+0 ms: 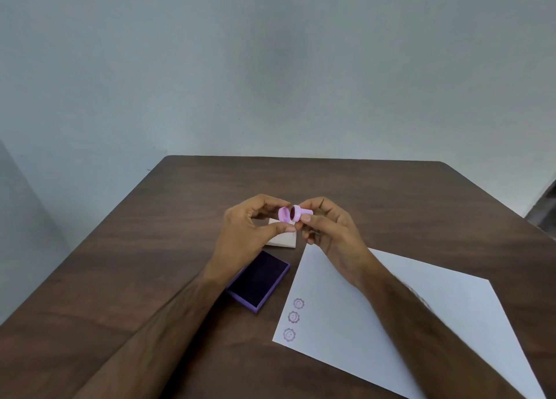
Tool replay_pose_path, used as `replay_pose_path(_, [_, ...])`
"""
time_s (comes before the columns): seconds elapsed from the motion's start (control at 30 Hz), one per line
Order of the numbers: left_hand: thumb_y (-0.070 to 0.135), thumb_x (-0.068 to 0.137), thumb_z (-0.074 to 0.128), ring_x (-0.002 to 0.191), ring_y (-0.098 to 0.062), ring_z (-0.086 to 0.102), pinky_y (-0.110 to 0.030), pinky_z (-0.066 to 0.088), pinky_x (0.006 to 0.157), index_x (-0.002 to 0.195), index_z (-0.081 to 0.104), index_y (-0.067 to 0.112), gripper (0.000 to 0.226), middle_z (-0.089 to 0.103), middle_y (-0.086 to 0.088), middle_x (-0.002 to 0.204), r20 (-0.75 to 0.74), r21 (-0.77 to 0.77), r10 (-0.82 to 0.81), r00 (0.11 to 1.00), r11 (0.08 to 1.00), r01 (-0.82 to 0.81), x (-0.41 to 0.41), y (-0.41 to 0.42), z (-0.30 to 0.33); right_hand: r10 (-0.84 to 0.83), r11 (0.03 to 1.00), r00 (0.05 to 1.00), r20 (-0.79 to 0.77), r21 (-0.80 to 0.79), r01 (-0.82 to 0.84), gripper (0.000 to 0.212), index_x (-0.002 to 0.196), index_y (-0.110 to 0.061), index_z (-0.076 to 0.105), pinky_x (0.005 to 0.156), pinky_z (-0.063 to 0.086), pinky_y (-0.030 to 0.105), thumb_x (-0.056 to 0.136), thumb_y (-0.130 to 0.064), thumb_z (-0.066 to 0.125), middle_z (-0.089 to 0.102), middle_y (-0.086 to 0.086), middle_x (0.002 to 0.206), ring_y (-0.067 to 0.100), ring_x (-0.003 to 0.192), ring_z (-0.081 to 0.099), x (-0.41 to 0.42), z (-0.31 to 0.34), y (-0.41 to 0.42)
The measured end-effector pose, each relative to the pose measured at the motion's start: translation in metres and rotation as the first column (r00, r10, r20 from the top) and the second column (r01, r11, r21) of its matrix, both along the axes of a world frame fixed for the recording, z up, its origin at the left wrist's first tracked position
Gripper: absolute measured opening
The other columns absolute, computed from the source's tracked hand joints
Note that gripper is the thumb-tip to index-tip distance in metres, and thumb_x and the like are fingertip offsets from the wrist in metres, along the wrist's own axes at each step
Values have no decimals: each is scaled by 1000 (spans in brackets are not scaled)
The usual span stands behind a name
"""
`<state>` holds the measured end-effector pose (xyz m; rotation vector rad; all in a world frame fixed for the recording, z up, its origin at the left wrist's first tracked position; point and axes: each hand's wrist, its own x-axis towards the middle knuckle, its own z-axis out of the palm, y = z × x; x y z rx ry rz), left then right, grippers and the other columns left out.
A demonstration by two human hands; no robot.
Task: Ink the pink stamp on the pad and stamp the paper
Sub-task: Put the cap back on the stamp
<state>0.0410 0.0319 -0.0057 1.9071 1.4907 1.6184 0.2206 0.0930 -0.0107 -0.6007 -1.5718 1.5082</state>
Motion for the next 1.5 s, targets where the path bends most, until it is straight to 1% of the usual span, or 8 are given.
replay_pose_path(0.17, [48, 68, 79, 90, 0, 70, -13, 54, 83, 104, 72, 32, 41, 72, 24, 96, -7, 4, -9, 1000, 1000, 9, 1, -2, 3, 6, 999, 999, 32, 54, -8, 23, 107, -13, 68, 63, 51, 25, 87, -26, 68, 71, 5, 87, 16, 71, 59, -1, -2, -1])
replay_pose_path(0.73, [43, 66, 81, 86, -7, 67, -10, 52, 76, 92, 74, 9, 43, 74, 4, 90, -132, 56, 24, 991, 998, -17, -10, -1, -4, -88, 987, 986, 145, 148, 66, 23, 109, -11, 73, 63, 52, 17, 87, -19, 75, 77, 3, 95, 13, 74, 66, -2, -1, -4])
replay_pose_path(1.0, [31, 79, 82, 92, -3, 64, -10, 50, 78, 100, 70, 25, 25, 66, 24, 92, -212, 54, 31, 977, 998, -20, -15, 3, -2, -101, 982, 985, 139, 171, 76, 26, 112, -11, 71, 69, 53, 14, 87, -18, 75, 77, 0, 99, 6, 85, 70, -4, 4, -5])
replay_pose_path(1.13, [42, 85, 77, 90, 0, 65, -7, 49, 73, 94, 62, 27, 23, 71, 14, 89, -7, -78, 127, 992, 989, -127, -31, 5, -4, -158, 981, 972, 176, 137, 134, 24, 115, -19, 69, 70, 52, 19, 92, -25, 68, 76, 0, 95, 8, 82, 68, 0, 5, -2])
replay_pose_path(1.23, [49, 85, 74, 86, 10, 61, -2, 46, 64, 91, 57, 29, 27, 68, 16, 87, -31, -233, 204, 978, 951, -206, -47, 9, -9, -201, 974, 950, 240, 152, 168, 18, 113, -20, 69, 69, 52, 20, 96, -22, 64, 75, -1, 96, 10, 83, 67, 0, 2, 0])
replay_pose_path(1.33, [59, 85, 68, 87, 4, 64, -8, 44, 64, 90, 59, 32, 29, 66, 21, 88, -50, -313, 269, 962, 910, -271, -63, 11, -14, -204, 972, 939, 276, 173, 160, 15, 110, -21, 70, 68, 50, 19, 97, -20, 63, 75, -2, 95, 10, 83, 66, -1, 1, 0])
replay_pose_path(1.43, [60, 84, 69, 96, -6, 63, -32, 46, 88, 90, 61, 37, 25, 64, 19, 97, -188, -356, 336, 923, 852, -383, -78, 17, -22, -214, 964, 919, 331, 222, 145, 13, 106, -22, 70, 65, 50, 12, 96, -19, 63, 74, -4, 94, 11, 87, 66, -2, -1, 0])
replay_pose_path(1.5, [58, 83, 69, 104, -10, 55, -40, 34, 94, 89, 59, 41, 21, 58, 15, 106, -321, -360, 371, 871, 803, -474, -82, 20, -25, -230, 955, 900, 371, 265, 135, 12, 105, -22, 71, 66, 50, 9, 96, -18, 63, 73, -6, 95, 11, 89, 66, -4, -3, 0])
